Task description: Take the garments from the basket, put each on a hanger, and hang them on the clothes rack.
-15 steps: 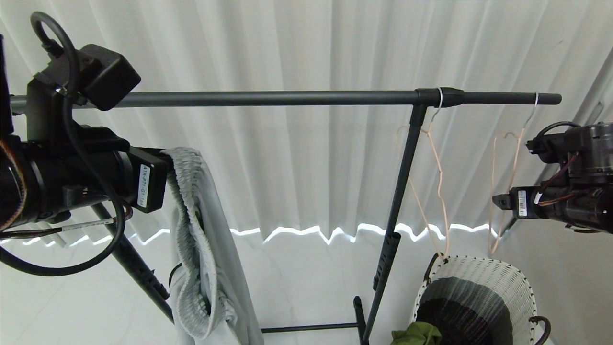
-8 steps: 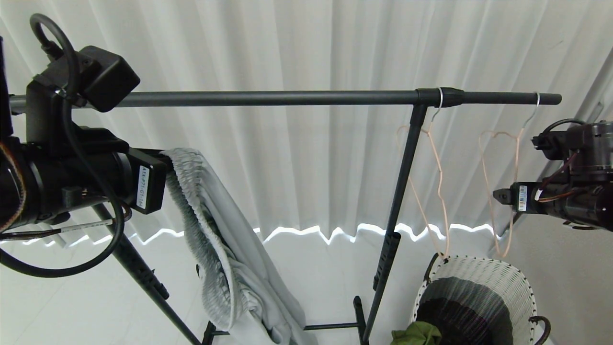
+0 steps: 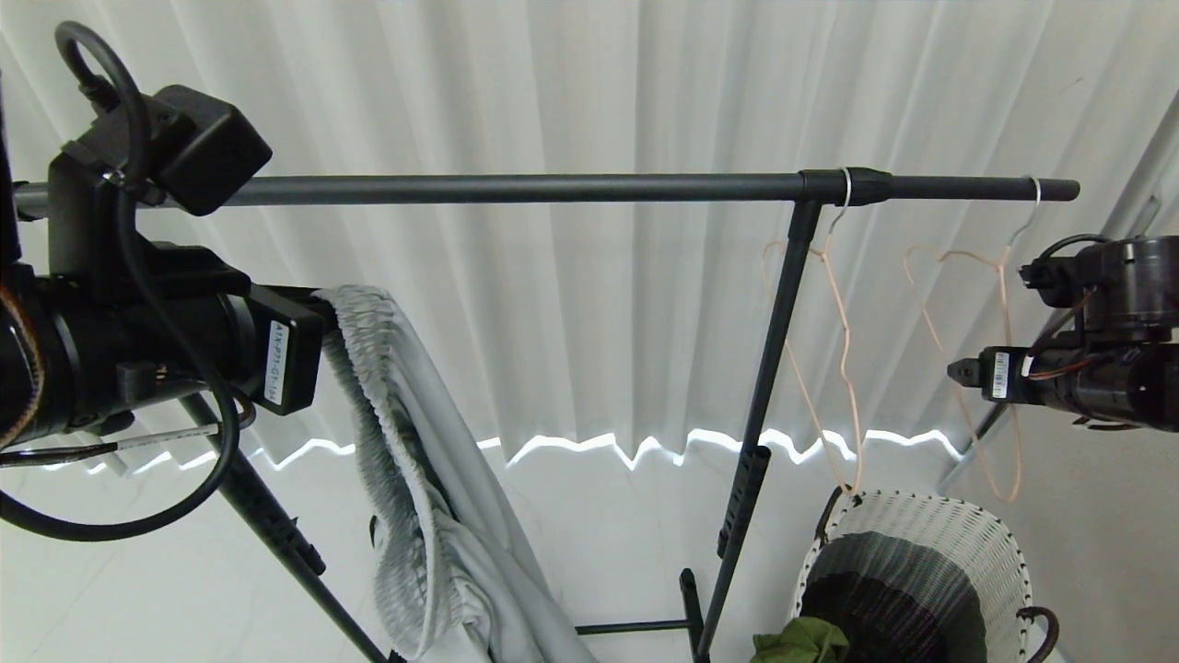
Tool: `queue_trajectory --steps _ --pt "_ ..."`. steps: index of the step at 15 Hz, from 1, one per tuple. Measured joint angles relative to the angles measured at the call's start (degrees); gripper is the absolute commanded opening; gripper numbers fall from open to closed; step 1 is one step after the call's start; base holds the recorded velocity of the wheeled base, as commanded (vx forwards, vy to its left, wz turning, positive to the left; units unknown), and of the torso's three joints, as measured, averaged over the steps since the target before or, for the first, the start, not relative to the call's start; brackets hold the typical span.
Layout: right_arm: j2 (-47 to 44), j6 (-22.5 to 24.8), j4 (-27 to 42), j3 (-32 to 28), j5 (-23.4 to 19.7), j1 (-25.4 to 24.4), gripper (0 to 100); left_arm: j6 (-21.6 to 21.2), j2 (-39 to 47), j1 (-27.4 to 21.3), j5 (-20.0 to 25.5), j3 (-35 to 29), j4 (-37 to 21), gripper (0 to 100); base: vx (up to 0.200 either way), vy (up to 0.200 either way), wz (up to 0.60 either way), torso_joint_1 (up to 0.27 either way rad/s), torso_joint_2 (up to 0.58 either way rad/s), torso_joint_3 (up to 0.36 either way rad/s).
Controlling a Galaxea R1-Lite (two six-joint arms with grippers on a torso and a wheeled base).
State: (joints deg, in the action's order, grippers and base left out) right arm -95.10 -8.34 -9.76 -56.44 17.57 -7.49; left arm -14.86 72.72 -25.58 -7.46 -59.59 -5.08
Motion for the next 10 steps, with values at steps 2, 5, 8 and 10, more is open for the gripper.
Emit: queue_trajectory --steps 2,5,8,10 --pt "-1.3 0.0 -0.2 -0.7 -0.4 0.5 0 0.0 0.0 -0.1 0.0 0.0 0.0 0 0.0 0.0 0.0 0.0 0.0 0.0" --pt "-2.5 -0.7 -0.3 -1.0 -0.5 0.6 0 0.1 0.0 -0.2 0.0 0.0 0.0 0 0.0 0.0 0.0 0.0 0.0 0.0" --pt "-2.9 -1.6 -0.3 -1.0 -0.5 0.6 0 0.1 -0.1 -0.2 0.0 0.0 0.0 0 0.0 0.0 0.0 0.0 0.0 0.0" --pt "-2.5 -1.8 -0.3 -1.0 -0.5 0.6 0 0.1 -0.1 -0.2 0.0 0.0 0.0 0 0.0 0.0 0.0 0.0 0.0 0.0"
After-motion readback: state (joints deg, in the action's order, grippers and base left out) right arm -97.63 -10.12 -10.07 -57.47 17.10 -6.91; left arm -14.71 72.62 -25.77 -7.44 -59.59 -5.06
